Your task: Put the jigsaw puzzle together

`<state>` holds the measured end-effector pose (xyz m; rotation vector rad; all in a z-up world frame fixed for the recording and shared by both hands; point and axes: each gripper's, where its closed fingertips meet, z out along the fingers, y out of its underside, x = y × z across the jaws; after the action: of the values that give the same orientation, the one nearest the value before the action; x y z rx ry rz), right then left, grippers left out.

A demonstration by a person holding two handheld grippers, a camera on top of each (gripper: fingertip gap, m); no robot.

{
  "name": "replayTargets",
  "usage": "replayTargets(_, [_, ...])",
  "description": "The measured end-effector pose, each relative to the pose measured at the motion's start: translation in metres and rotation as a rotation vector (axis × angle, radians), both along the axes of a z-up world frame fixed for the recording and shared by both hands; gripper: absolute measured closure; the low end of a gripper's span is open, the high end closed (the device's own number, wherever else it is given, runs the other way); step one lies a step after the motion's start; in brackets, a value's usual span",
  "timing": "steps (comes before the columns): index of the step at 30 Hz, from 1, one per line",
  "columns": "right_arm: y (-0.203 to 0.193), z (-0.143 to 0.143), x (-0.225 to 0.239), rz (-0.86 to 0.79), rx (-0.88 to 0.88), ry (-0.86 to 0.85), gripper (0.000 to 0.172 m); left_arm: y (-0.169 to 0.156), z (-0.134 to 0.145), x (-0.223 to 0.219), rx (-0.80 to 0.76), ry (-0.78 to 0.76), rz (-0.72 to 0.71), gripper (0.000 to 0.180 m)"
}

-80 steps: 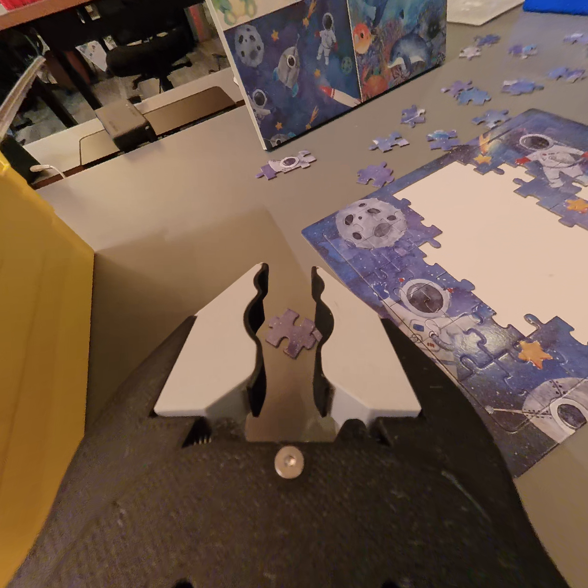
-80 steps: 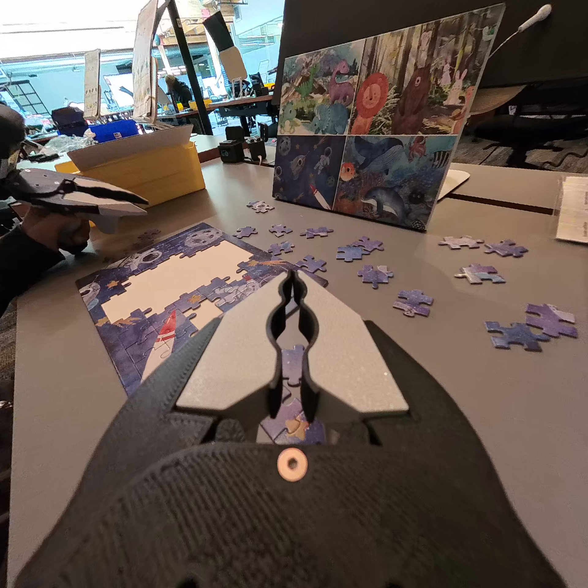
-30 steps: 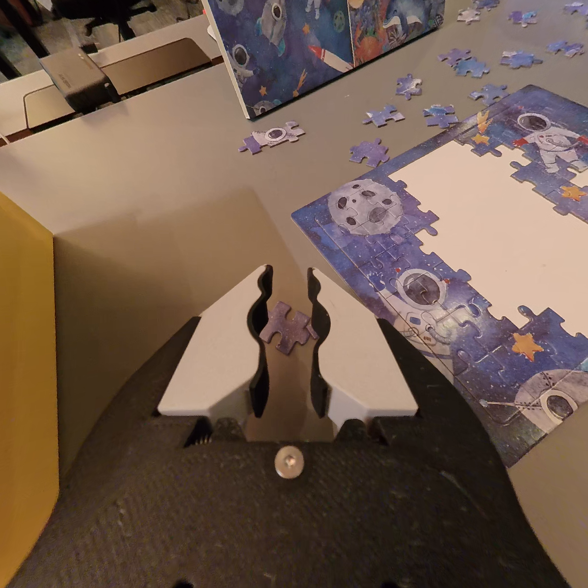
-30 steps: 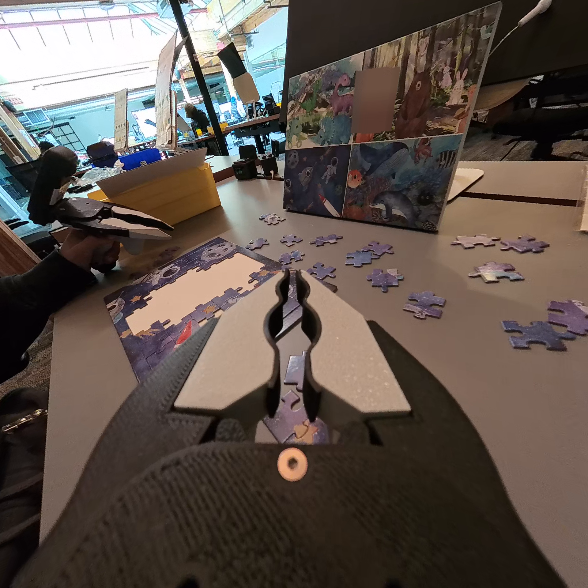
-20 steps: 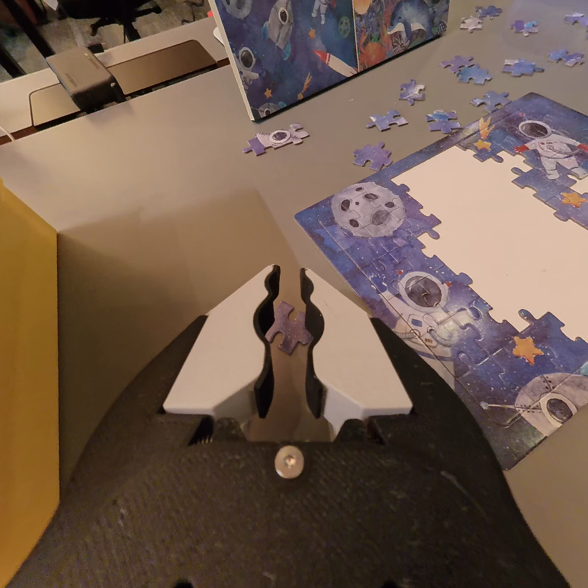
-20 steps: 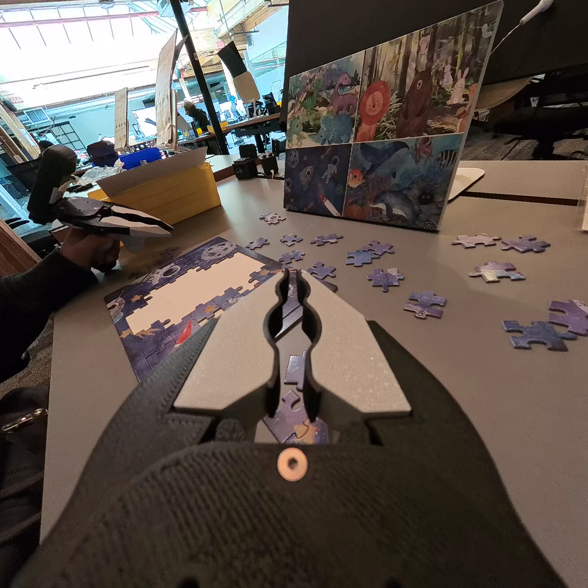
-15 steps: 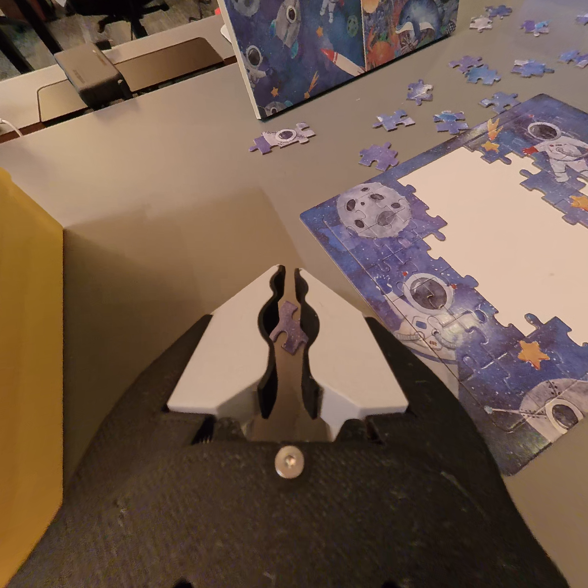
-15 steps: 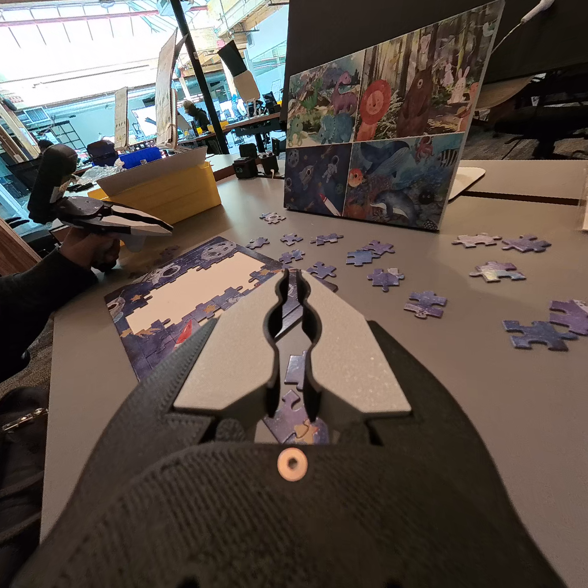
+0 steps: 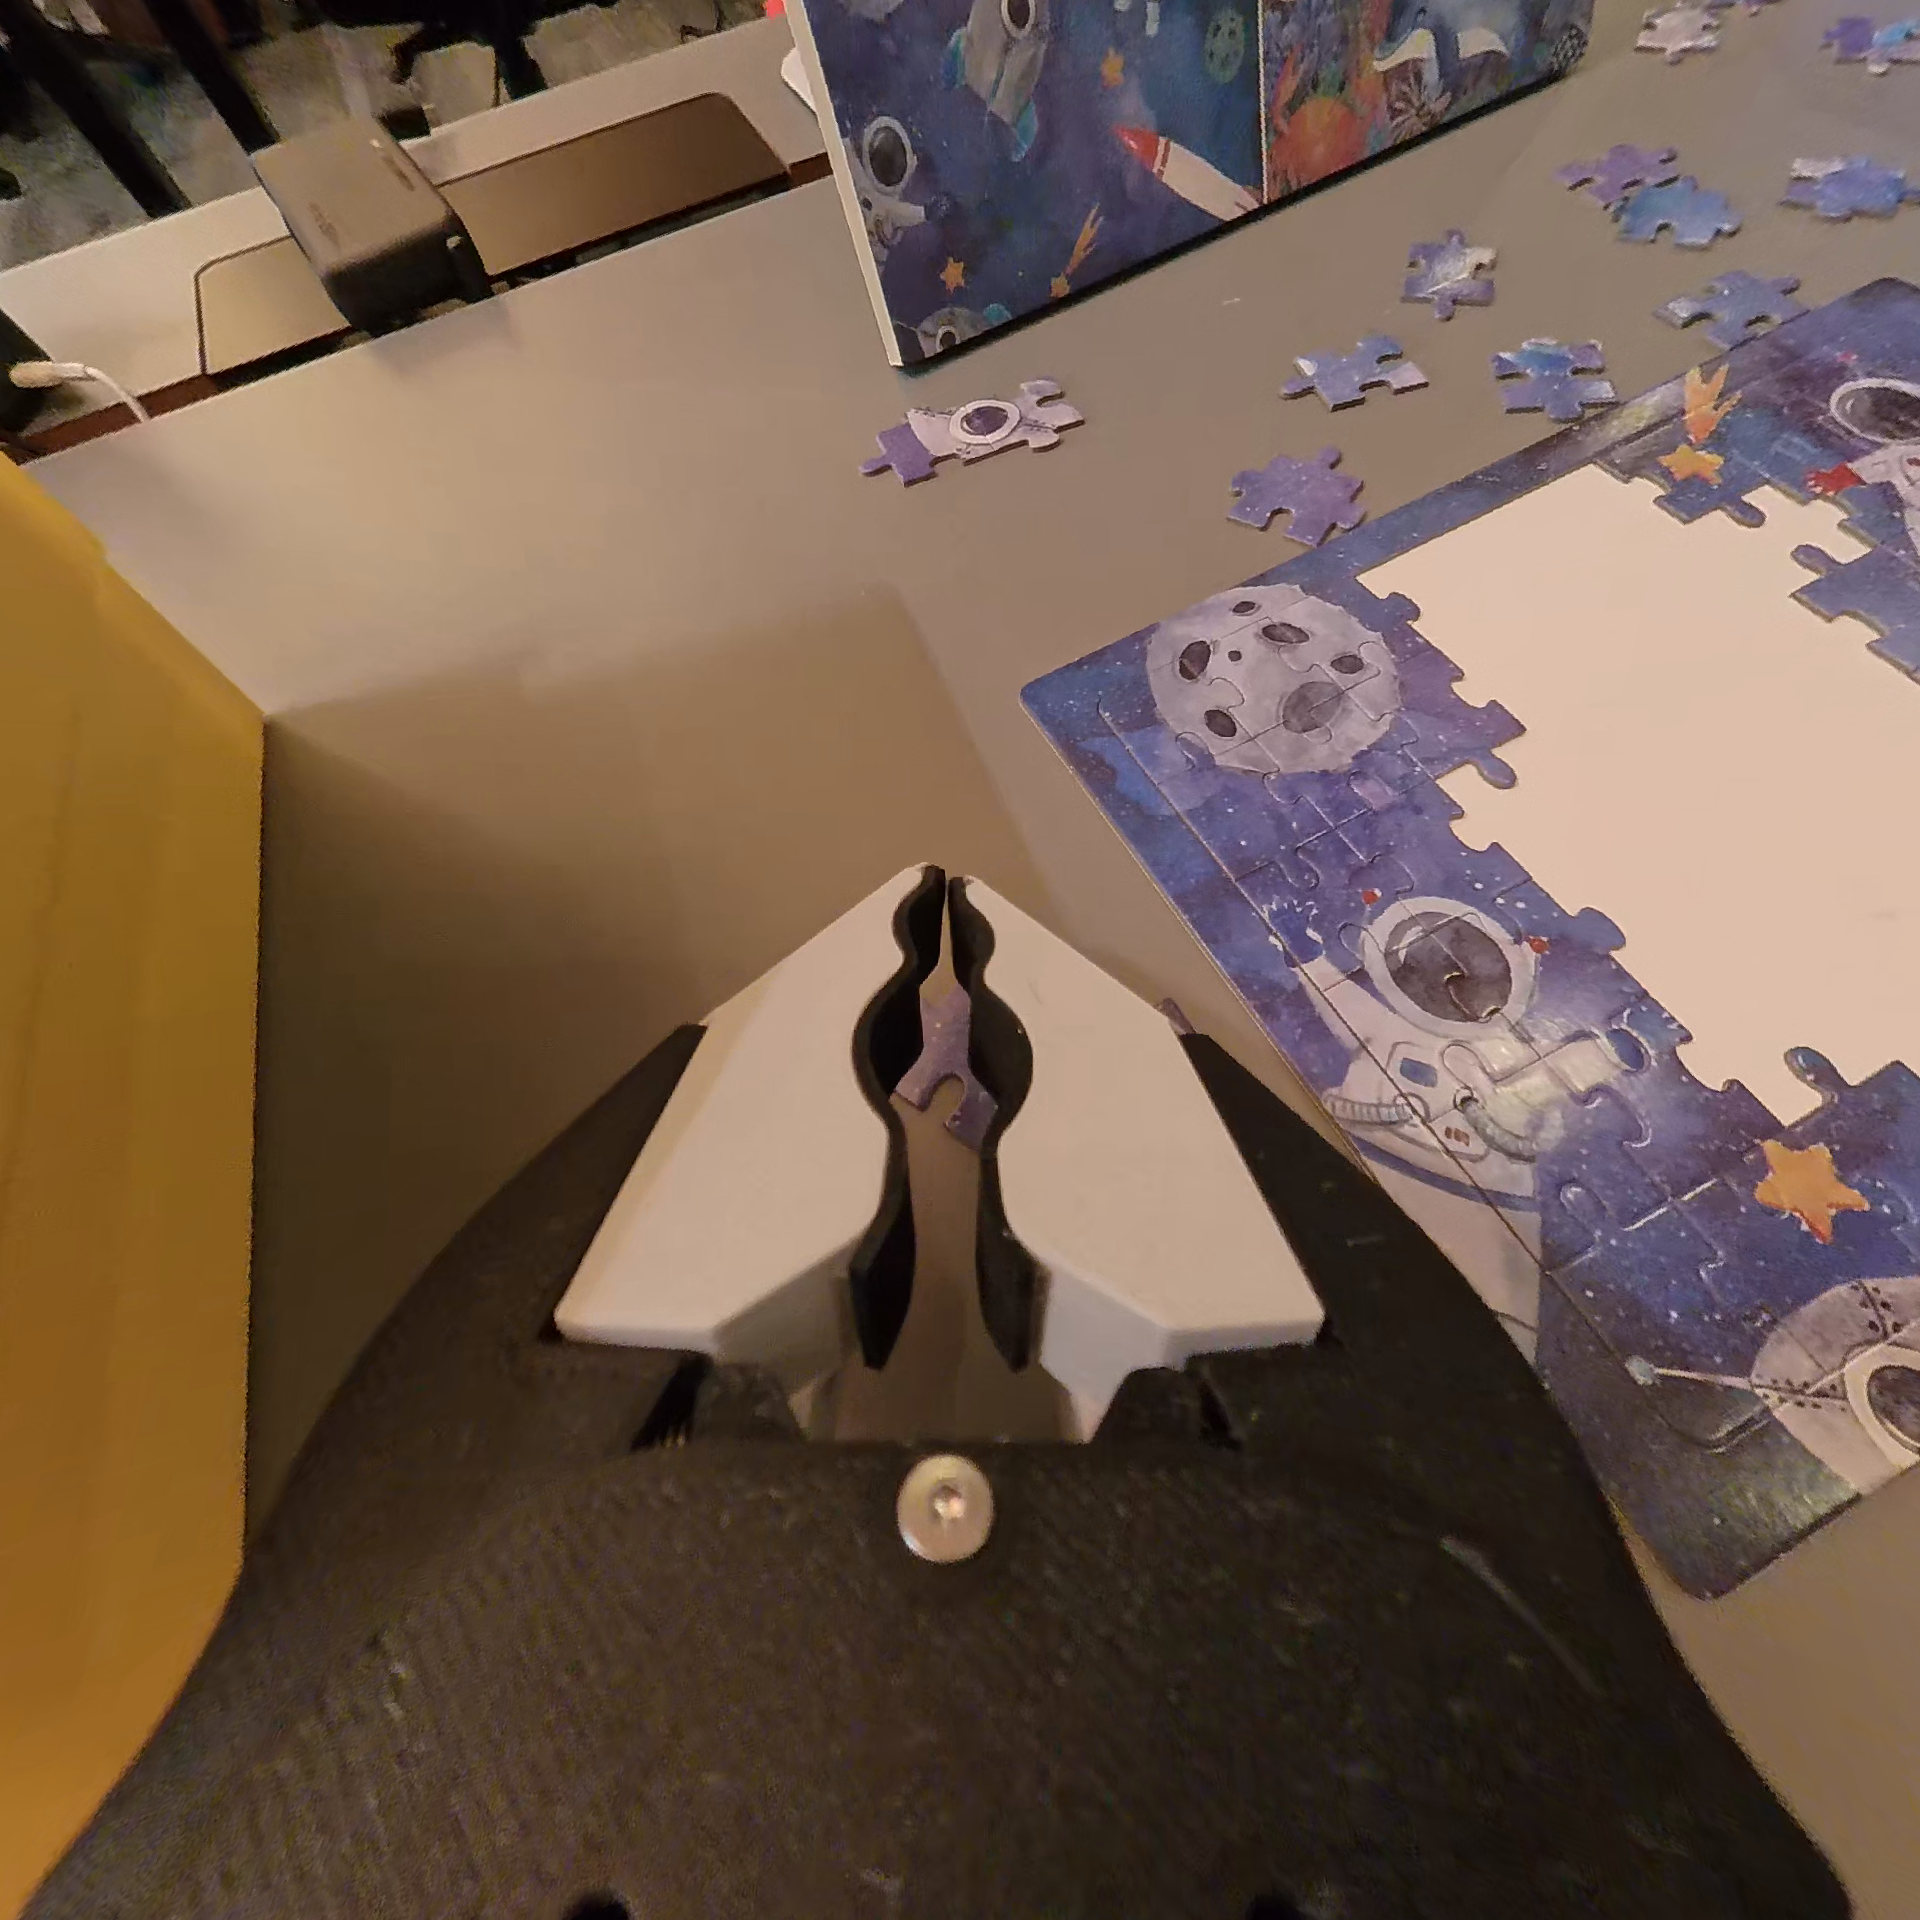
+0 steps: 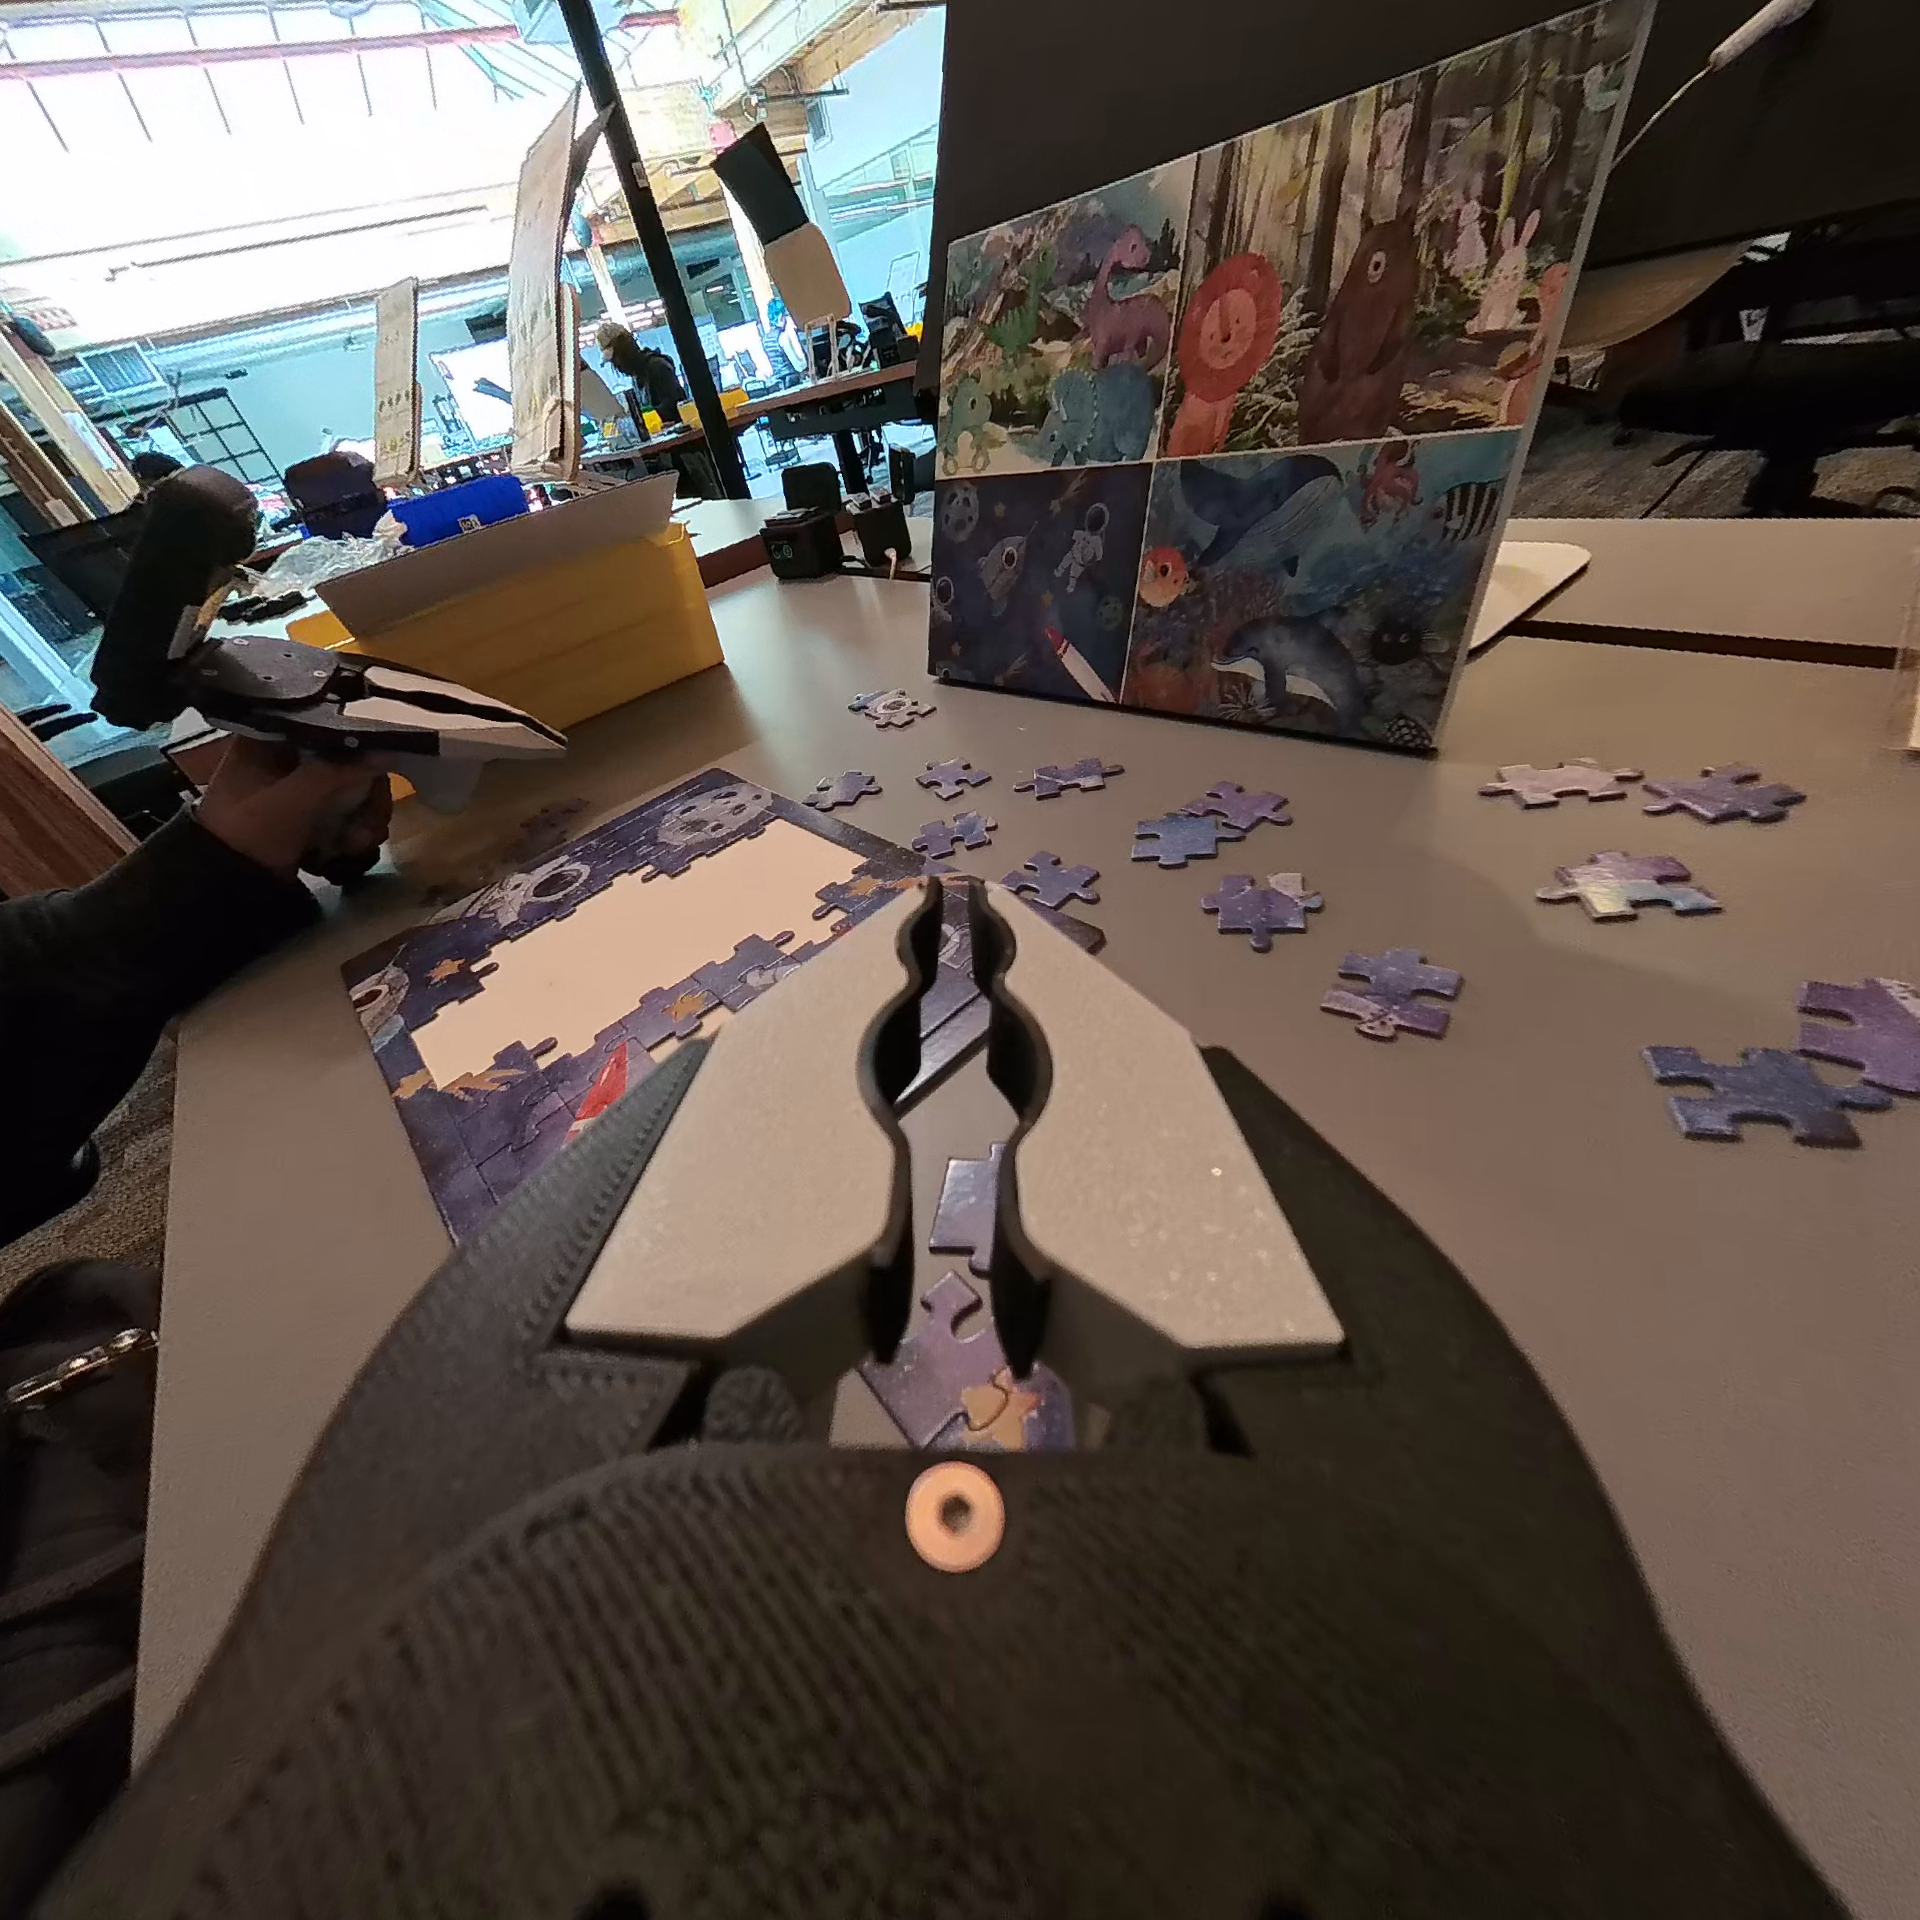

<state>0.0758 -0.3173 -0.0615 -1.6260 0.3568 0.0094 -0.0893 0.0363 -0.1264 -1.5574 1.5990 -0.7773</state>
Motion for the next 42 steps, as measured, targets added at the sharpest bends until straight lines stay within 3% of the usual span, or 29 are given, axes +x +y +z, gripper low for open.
replayTargets(23, [0.0009,-0.0010,-0.0004,0.004,-0.007,-0.001,0.168,-0.0034,-0.0058,0.0009,0.052,0.040,-0.013,0.178])
replayTargets(42, [0.0011,-0.0012,-0.0004,0.005,-0.009,-0.001,0.168,0.0038,0.0028,-0.0020,0.106,-0.013,0.021,0.180])
